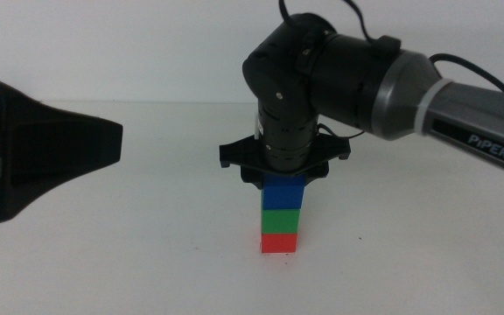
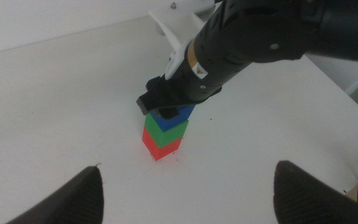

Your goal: Stack red cubes first, then green, then blue cubes in a specific spot.

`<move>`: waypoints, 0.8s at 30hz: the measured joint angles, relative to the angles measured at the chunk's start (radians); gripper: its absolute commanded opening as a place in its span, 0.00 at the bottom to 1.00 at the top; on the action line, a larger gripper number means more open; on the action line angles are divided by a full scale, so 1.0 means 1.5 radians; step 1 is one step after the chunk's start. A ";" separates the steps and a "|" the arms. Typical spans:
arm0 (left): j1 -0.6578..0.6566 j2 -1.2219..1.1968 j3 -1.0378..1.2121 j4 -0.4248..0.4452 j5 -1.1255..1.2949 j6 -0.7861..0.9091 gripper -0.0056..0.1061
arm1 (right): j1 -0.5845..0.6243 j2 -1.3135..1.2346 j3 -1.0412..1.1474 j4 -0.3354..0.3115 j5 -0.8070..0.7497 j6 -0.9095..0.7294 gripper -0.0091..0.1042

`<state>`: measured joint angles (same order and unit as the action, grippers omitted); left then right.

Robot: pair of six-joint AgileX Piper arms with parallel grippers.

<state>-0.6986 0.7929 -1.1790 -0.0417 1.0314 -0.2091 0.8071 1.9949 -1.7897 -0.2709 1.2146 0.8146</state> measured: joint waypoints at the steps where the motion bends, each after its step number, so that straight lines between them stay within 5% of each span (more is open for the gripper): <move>1: 0.000 0.000 0.000 0.000 0.000 0.000 0.89 | 0.000 0.003 -0.001 -0.002 0.000 -0.001 0.11; 4: 0.000 0.000 0.000 0.000 0.000 0.000 0.89 | 0.000 0.004 -0.004 -0.003 0.000 -0.001 0.12; 5: 0.000 0.000 0.000 0.000 0.000 0.000 0.89 | 0.000 0.005 -0.005 -0.003 0.000 -0.001 0.23; 6: 0.000 0.000 0.000 0.000 0.000 0.000 0.89 | 0.000 0.006 -0.005 -0.003 0.000 -0.001 0.48; 10: 0.000 0.000 0.000 0.000 0.000 0.000 0.89 | 0.000 0.011 -0.005 -0.003 0.000 -0.003 0.91; 17: 0.000 0.000 0.000 0.000 0.000 0.000 0.89 | 0.000 -0.073 0.020 -0.006 -0.005 -0.046 0.89; 24: 0.000 0.000 0.000 0.000 0.000 0.000 0.89 | -0.118 -0.428 0.252 -0.032 -0.060 -0.099 0.89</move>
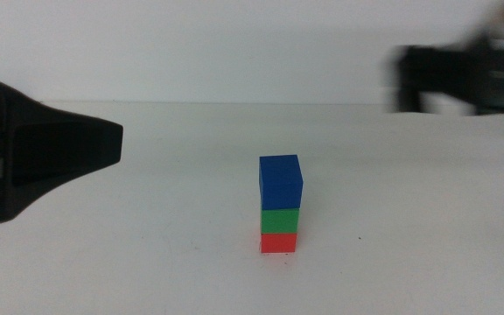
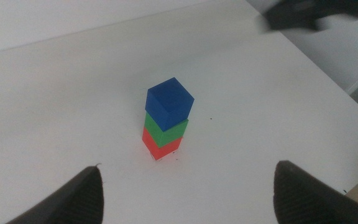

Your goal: Stack red cubes first, then green, then blue cubes in a specific spot.

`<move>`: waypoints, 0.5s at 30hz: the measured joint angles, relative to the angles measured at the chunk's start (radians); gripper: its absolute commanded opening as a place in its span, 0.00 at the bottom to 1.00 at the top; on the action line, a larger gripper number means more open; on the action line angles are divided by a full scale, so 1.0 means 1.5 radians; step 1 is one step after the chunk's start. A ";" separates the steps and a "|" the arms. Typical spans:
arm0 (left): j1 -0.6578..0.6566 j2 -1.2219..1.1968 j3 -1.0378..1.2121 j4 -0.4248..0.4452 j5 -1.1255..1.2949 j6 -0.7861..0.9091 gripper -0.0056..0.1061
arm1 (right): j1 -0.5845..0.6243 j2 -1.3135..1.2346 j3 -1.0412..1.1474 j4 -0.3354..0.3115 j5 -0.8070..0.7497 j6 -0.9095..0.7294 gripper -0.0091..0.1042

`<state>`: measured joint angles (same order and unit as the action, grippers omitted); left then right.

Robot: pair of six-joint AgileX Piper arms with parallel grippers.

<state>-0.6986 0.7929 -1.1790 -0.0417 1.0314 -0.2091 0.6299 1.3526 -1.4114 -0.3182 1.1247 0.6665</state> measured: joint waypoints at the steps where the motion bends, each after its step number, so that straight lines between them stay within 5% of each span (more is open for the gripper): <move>1: 0.000 0.000 0.000 0.000 0.000 0.000 0.89 | -0.032 -0.055 0.049 -0.001 -0.022 -0.023 0.89; 9: 0.000 0.000 0.000 0.000 0.000 0.000 0.89 | -0.294 -0.366 0.383 0.144 -0.250 -0.293 0.89; 15: 0.000 0.000 0.000 0.001 0.000 0.000 0.89 | -0.327 -0.463 0.498 0.192 -0.377 -0.408 0.89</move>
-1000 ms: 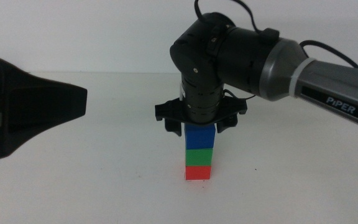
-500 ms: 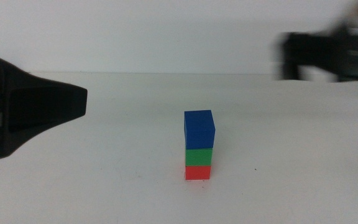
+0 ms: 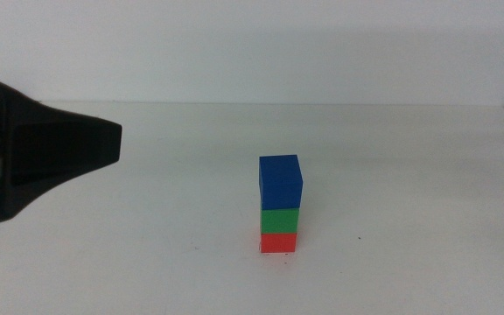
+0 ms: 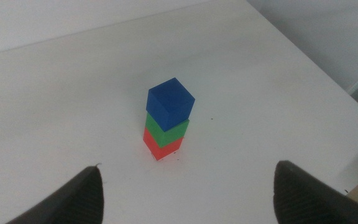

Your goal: Stack red cubes first, then green, then blue cubes in a specific spot.

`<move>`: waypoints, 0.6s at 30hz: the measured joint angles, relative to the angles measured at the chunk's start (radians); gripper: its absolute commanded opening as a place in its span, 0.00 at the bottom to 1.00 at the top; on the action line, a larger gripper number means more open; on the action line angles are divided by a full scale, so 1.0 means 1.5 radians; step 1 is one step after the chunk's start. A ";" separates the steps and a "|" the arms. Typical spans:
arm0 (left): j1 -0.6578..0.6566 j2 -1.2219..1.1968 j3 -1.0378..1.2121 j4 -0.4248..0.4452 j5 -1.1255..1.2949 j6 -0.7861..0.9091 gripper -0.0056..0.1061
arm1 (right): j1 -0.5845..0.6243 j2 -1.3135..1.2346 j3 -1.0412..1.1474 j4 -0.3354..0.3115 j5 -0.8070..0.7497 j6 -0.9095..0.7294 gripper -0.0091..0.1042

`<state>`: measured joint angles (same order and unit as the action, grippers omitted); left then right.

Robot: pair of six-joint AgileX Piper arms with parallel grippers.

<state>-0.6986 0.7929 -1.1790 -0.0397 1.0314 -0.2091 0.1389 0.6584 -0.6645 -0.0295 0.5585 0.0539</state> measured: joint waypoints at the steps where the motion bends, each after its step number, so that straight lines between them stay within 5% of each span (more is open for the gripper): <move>1: 0.000 0.000 0.000 0.004 0.000 0.000 0.89 | 0.000 -0.005 0.002 0.002 -0.004 -0.009 0.89; 18: 0.009 0.000 0.013 0.064 -0.018 0.000 0.89 | 0.000 -0.008 0.006 0.009 -0.025 -0.025 0.90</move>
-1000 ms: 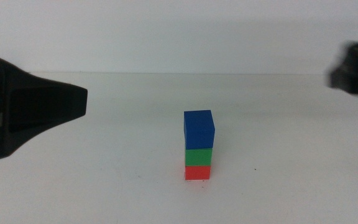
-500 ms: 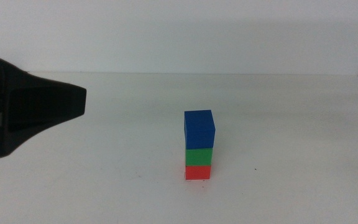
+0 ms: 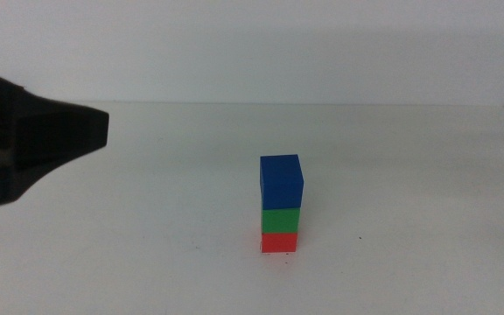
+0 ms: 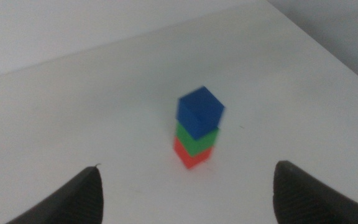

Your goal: Stack red cubes first, then green, then blue cubes in a specific spot.

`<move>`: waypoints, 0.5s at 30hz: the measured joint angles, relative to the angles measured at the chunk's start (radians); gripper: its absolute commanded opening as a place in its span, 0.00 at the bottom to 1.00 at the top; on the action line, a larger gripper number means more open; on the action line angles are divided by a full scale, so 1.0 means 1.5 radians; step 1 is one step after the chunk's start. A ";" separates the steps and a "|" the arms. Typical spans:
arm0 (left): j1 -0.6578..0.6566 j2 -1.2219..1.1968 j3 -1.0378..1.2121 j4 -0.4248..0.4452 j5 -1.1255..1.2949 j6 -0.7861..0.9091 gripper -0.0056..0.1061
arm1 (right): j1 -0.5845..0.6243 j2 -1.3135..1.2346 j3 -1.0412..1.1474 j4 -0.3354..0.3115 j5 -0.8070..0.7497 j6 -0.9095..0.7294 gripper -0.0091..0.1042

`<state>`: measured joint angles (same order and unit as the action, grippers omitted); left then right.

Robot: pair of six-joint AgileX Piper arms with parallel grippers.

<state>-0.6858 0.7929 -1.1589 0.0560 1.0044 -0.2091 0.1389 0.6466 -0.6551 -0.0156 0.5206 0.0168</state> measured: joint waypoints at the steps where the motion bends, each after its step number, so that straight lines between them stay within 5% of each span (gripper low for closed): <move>1: 0.011 -0.001 0.014 0.007 -0.019 0.000 0.89 | 0.000 0.000 0.000 0.000 0.000 0.000 0.90; 15: 0.364 -0.167 0.355 -0.025 -0.376 0.000 0.89 | 0.000 0.000 0.000 0.004 -0.004 0.000 0.90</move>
<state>-0.1401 0.5427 -0.6265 0.0188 0.4402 -0.2091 0.1389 0.6466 -0.6551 -0.0096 0.5145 0.0168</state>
